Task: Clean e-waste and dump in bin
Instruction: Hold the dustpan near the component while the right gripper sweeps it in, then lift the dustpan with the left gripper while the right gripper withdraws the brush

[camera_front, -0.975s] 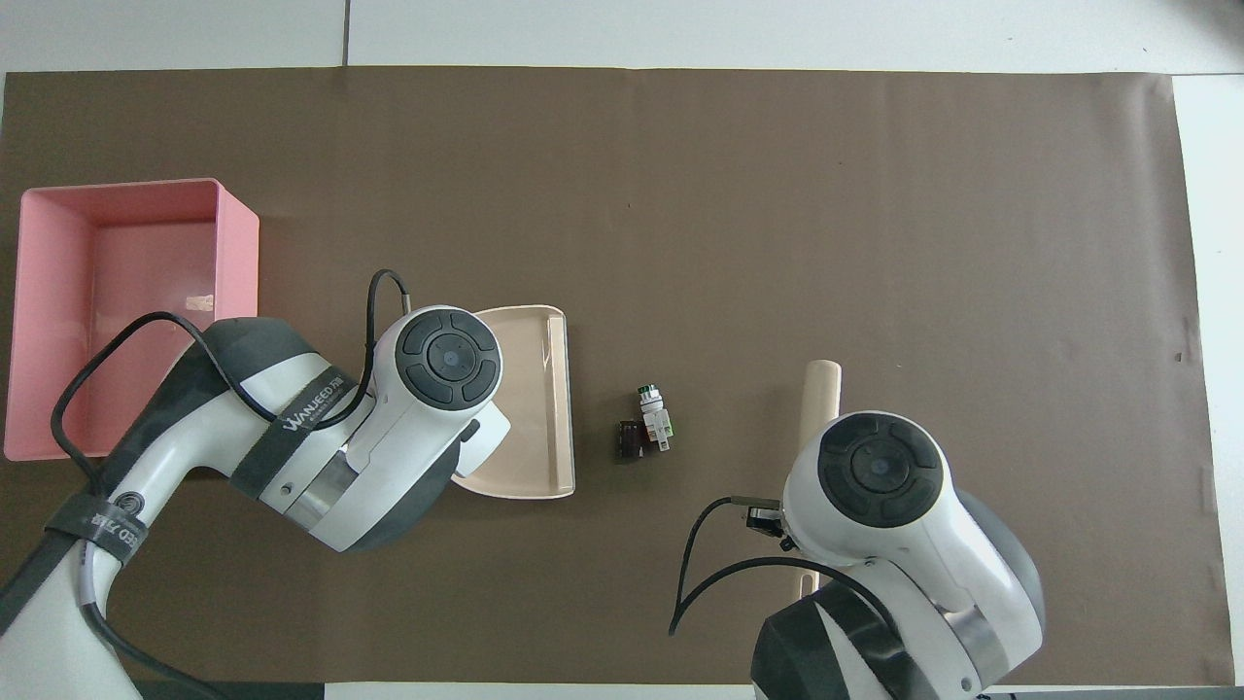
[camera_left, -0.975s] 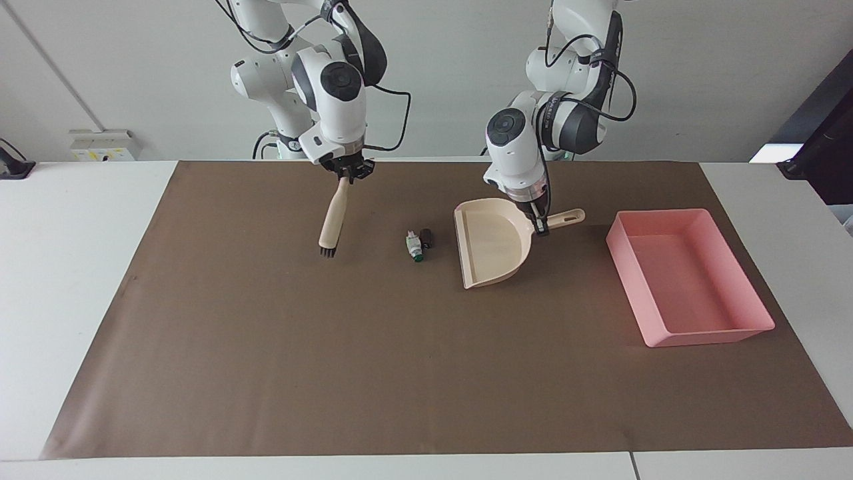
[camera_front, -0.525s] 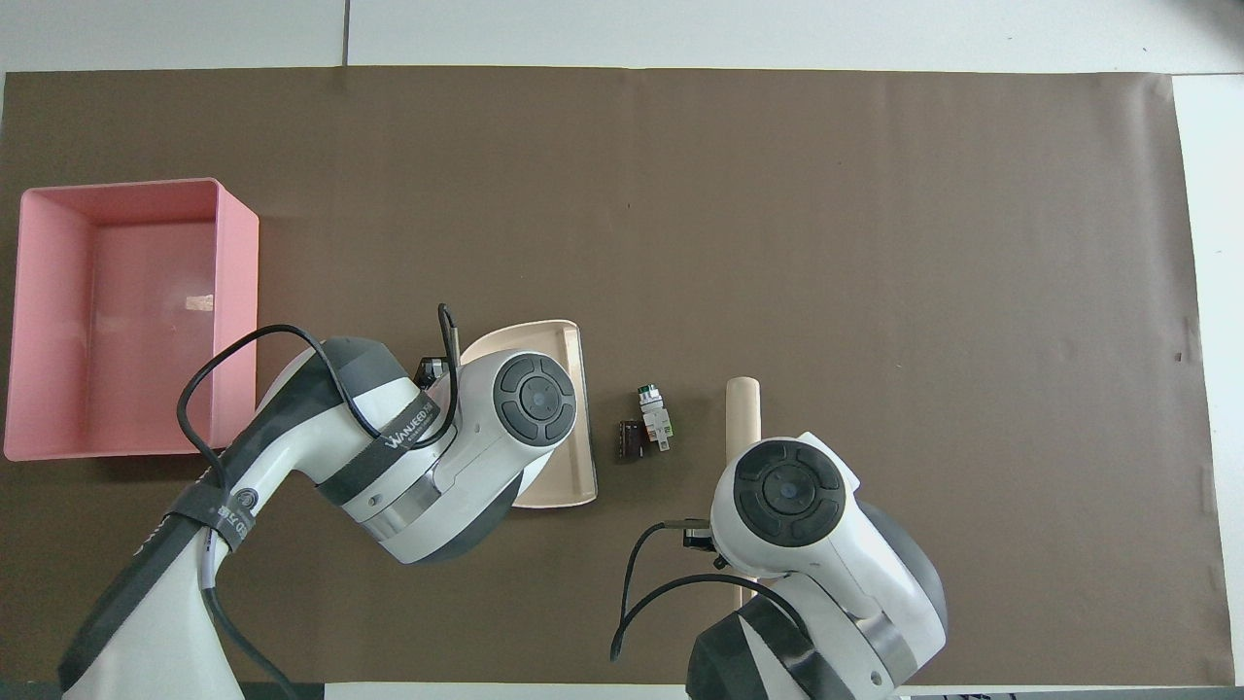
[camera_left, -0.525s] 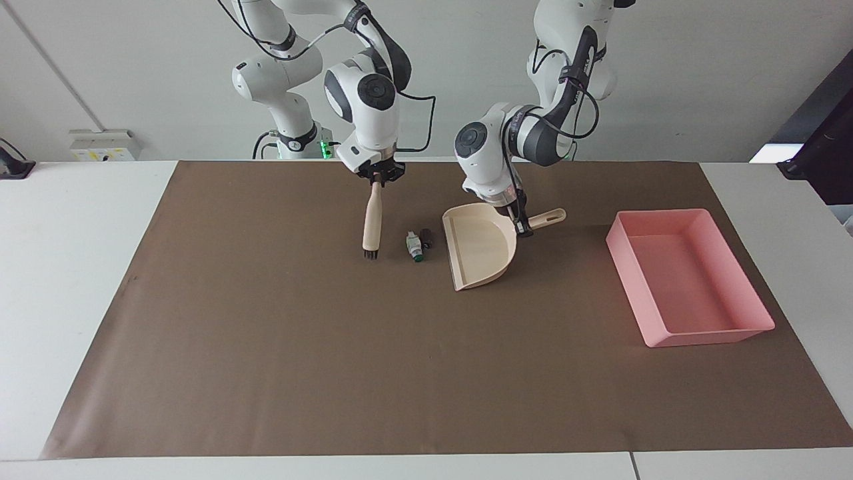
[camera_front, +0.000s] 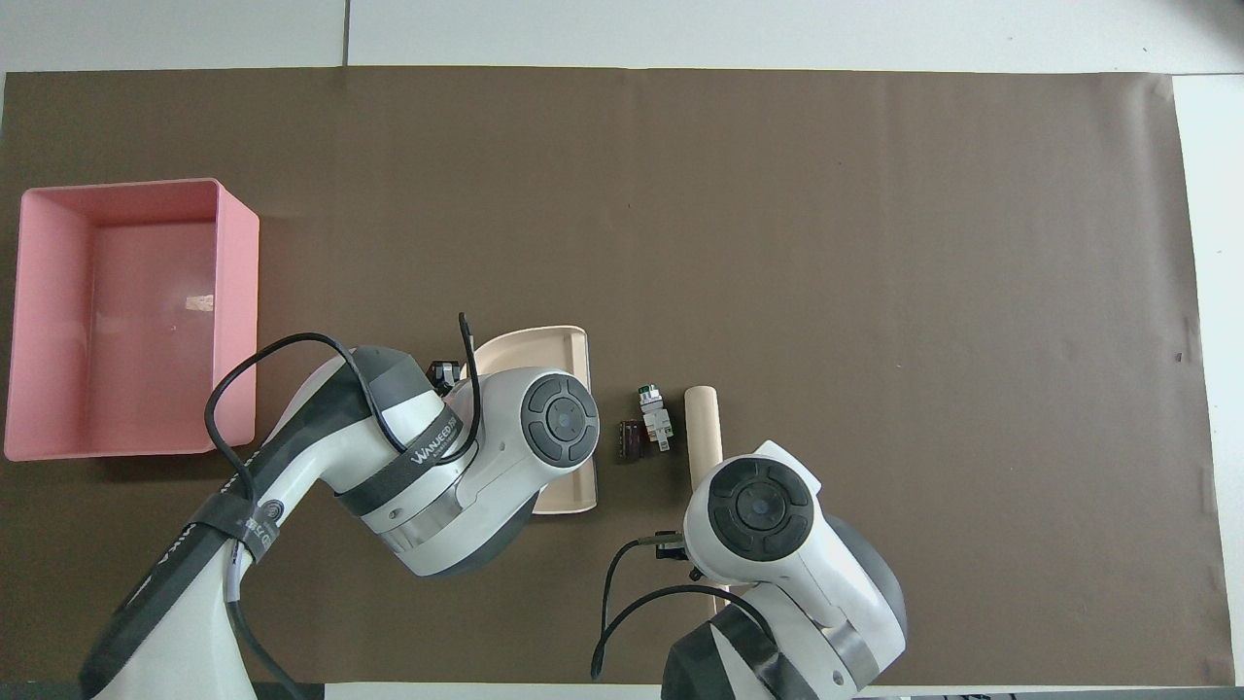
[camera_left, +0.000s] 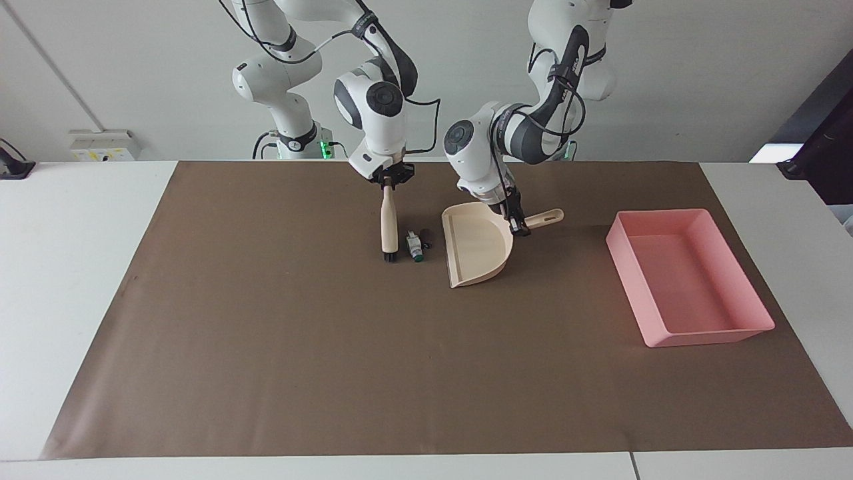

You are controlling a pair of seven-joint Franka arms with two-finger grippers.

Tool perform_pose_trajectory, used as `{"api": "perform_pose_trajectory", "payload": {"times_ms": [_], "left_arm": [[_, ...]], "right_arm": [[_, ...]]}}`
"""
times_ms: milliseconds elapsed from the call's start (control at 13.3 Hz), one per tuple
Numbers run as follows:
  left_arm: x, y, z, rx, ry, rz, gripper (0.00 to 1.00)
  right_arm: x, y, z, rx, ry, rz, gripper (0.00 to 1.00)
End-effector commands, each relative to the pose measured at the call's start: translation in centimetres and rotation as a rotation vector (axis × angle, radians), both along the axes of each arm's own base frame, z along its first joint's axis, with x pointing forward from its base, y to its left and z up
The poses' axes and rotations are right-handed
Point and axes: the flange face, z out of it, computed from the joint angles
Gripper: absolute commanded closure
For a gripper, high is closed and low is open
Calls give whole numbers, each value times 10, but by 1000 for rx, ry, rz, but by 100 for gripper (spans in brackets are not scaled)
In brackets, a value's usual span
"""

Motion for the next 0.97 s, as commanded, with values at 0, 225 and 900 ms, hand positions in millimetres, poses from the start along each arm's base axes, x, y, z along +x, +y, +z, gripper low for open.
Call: {"api": "perform_pose_trajectory", "payload": {"times_ms": [0, 225, 900], "left_arm": [[-10, 5, 1, 33, -3, -8, 100], [-16, 4, -2, 30, 1, -24, 100], [-5, 12, -8, -33, -13, -51, 100]], "right_arm": [[0, 10, -6, 101, 23, 25, 100], [-3, 21, -2, 263, 74, 42, 100], [4, 37, 5, 577, 100, 8, 100]]}}
